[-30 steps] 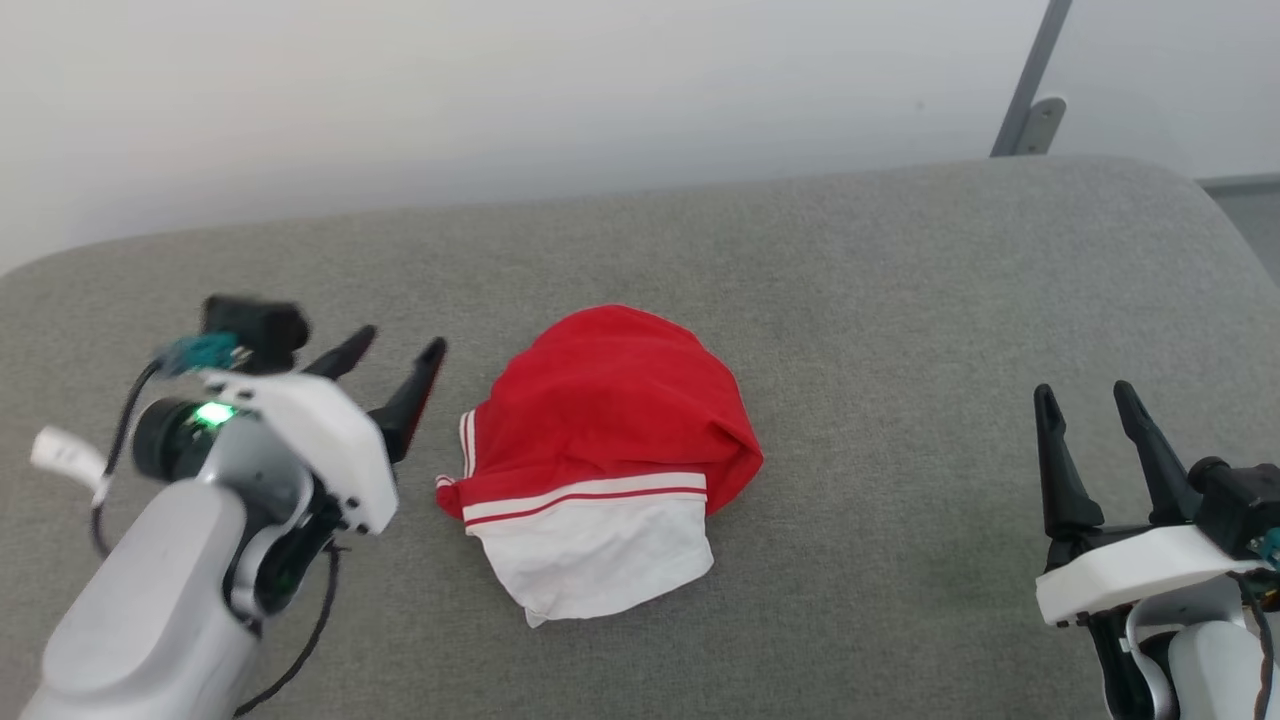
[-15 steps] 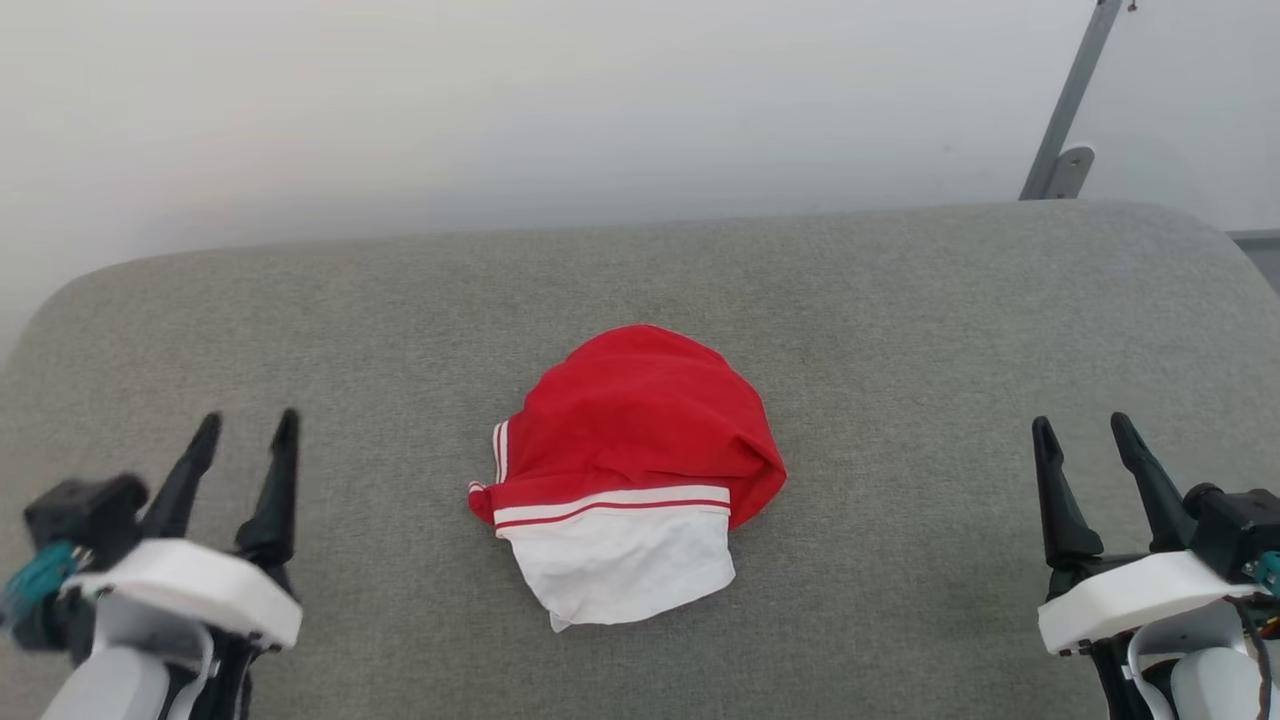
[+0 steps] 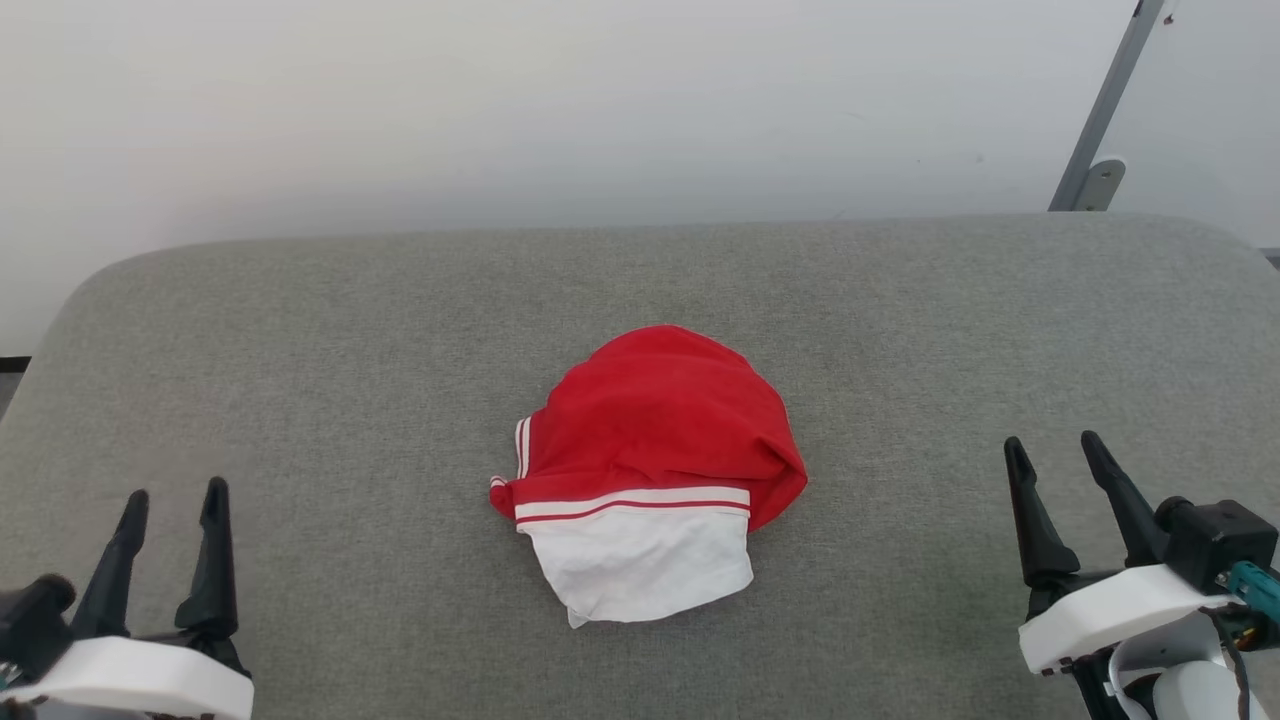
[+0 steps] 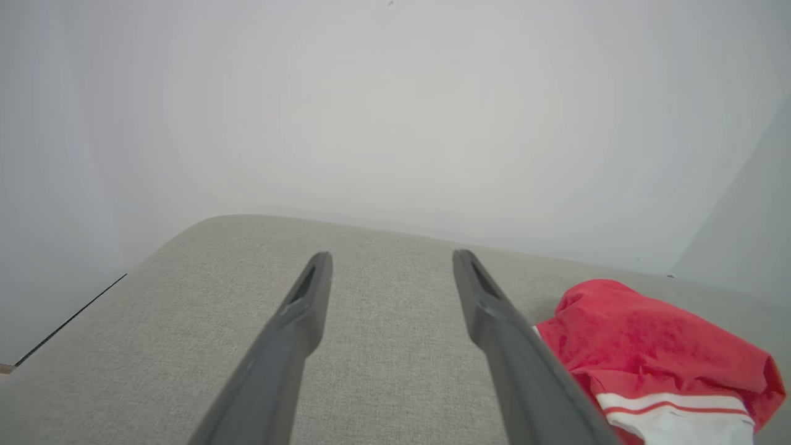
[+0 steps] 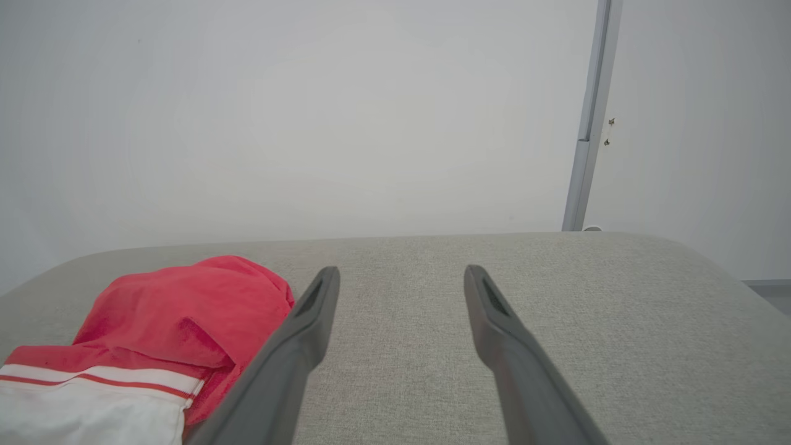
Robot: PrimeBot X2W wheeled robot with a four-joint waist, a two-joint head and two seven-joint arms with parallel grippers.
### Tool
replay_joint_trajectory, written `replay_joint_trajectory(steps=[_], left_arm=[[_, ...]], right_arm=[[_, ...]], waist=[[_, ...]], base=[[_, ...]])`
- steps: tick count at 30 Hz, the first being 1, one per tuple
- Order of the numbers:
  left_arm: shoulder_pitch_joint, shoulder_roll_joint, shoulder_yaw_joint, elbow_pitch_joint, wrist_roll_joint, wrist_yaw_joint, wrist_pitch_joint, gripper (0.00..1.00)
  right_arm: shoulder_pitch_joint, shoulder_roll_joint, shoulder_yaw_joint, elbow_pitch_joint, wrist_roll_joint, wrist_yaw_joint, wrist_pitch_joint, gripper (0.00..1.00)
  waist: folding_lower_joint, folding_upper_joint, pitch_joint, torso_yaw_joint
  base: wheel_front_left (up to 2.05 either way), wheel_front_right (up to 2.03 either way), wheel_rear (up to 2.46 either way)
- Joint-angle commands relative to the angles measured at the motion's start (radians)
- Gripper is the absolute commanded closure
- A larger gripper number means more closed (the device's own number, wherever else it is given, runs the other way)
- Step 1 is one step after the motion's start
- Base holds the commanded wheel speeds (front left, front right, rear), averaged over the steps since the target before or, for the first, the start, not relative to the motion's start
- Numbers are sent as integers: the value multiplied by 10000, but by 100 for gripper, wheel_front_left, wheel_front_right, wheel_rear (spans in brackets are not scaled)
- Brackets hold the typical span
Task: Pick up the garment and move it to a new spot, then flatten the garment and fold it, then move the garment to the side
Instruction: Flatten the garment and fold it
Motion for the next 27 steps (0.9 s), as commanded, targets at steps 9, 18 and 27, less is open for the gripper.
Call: replay_joint_trajectory(steps=[9,18,27], left_arm=[[626,-873,1194,-312,880,-625,-57,0],[652,-1431,1721,-392,1244,-991,-56,0],[334,-1835,1631,-348,1509,-1266,-57,0]], right_arm=[[112,-171,498,-77,268,-1,232,0],[10,-427,1727,-68,753,0,913,0],[-502,-1051,3874,-33,1909,-1,2552,0]], waist=[[0,0,27,168],[0,0,88,414],[0,0,407,1084]], base=[[0,0,0],[0,0,0],[0,0,0]])
